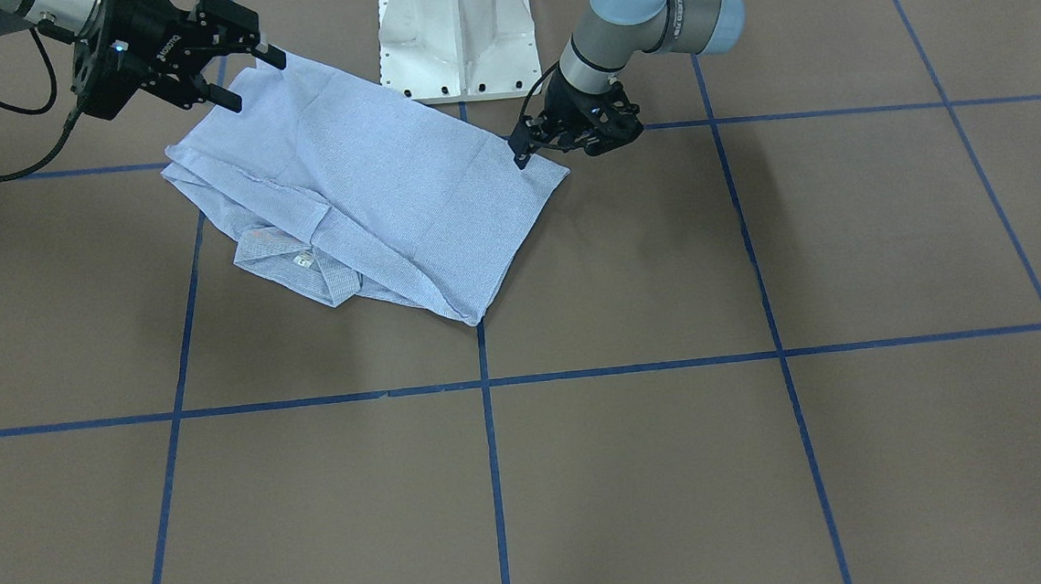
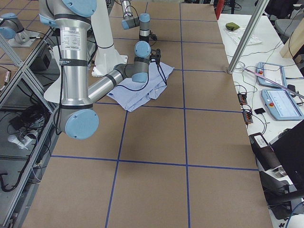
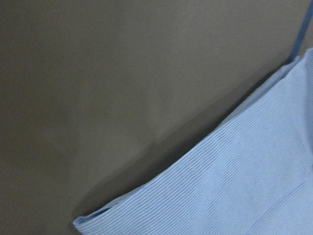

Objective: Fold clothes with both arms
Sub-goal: 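Grasp the shirt corner nearest the left gripper while right gripper holds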

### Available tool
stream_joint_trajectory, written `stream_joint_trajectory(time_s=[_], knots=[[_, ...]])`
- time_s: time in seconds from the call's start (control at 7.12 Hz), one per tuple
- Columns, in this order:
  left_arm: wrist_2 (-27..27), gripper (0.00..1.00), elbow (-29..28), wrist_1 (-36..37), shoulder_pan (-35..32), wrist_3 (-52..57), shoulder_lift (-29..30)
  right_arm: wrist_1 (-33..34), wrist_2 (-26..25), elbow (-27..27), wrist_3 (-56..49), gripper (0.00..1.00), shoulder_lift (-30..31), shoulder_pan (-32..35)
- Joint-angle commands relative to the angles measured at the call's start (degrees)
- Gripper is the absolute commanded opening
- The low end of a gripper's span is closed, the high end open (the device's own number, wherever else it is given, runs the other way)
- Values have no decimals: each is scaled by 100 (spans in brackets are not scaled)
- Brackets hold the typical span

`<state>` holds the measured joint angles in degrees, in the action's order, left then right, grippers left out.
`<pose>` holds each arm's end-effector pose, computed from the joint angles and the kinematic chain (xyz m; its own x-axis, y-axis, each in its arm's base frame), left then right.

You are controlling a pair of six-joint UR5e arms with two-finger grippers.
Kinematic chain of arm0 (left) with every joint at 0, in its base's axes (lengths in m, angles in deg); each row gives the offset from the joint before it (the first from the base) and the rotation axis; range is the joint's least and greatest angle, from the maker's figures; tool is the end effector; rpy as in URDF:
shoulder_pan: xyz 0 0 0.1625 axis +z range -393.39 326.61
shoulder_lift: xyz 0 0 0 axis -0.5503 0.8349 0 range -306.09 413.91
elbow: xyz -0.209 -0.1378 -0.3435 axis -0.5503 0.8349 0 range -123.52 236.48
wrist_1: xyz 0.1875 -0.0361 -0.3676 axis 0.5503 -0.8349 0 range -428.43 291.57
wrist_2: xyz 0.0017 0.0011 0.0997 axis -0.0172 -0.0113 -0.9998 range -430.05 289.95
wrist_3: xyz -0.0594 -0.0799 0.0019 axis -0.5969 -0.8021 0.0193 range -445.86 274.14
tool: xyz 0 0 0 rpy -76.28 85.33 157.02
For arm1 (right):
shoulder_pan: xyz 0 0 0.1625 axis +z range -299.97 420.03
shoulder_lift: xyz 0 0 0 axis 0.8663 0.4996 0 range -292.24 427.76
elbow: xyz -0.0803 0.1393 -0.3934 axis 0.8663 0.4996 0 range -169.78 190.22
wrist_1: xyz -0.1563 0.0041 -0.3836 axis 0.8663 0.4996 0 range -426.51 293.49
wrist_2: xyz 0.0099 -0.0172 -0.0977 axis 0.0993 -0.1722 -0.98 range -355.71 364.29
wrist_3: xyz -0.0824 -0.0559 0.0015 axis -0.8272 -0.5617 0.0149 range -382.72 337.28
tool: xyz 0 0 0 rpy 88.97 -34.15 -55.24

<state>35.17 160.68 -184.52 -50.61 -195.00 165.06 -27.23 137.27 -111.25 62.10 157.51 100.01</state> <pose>0.5464 -0.2817 0.2904 0.4100 -0.4582 -0.7886 0.2115 0.8888 -0.4065 -0.2804 -0.3205 0.2920 0.0962 -0.0056 0.9953 0.0566 0.9984 0.0001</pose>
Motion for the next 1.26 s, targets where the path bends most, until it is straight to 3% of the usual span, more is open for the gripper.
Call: stream_joint_trajectory(time_s=[0.0,0.56,0.98,1.12], knots=[[-54,85,-5,78,17,-20,4,9,0,26,0,100,0,9],[-159,81,-58,218,-133,-11,4,18,9,70,-8,100,0,53],[-178,71,-67,227,-133,-11,4,18,26,97,-8,100,8,97],[-178,63,-67,227,-133,-11,4,27,26,97,-8,100,8,115]])
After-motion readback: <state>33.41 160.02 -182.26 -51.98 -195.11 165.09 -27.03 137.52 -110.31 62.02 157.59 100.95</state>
